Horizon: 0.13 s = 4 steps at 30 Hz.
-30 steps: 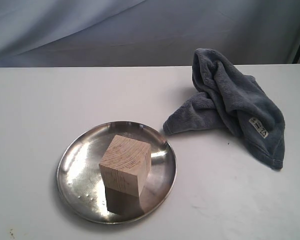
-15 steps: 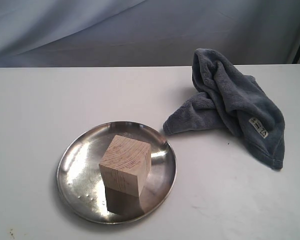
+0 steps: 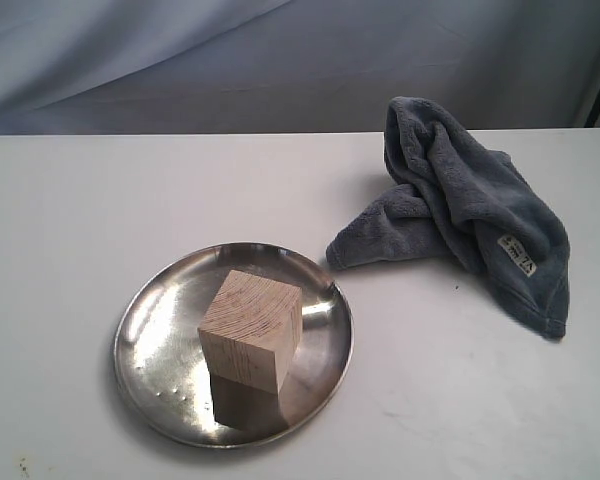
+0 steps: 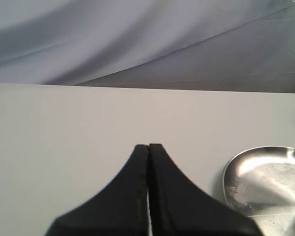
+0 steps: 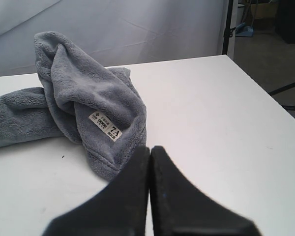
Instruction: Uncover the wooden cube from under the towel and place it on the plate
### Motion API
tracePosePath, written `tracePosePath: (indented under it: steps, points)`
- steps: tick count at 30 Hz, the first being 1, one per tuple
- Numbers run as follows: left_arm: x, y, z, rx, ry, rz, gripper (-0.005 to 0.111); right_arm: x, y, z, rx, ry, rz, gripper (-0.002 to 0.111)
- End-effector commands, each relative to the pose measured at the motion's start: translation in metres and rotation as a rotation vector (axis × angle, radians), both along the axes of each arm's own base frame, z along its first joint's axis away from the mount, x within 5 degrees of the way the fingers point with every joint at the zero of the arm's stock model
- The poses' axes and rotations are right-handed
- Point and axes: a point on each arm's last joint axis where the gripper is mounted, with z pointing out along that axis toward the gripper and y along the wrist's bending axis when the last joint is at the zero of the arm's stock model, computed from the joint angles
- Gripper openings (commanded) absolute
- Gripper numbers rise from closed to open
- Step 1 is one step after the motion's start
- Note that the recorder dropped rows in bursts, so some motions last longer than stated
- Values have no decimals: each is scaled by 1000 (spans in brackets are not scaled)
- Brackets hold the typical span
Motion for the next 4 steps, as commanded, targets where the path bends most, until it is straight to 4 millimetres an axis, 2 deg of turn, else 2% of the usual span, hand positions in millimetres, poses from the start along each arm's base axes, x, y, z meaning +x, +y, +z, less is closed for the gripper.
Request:
tracePosePath:
  steps: [1, 4]
  points:
    - [0, 0, 0, -17, -9, 0, 0, 0, 0, 0, -9, -7, -5, 0]
    - [0, 0, 0, -17, -9, 0, 0, 0, 0, 0, -9, -7, -5, 0]
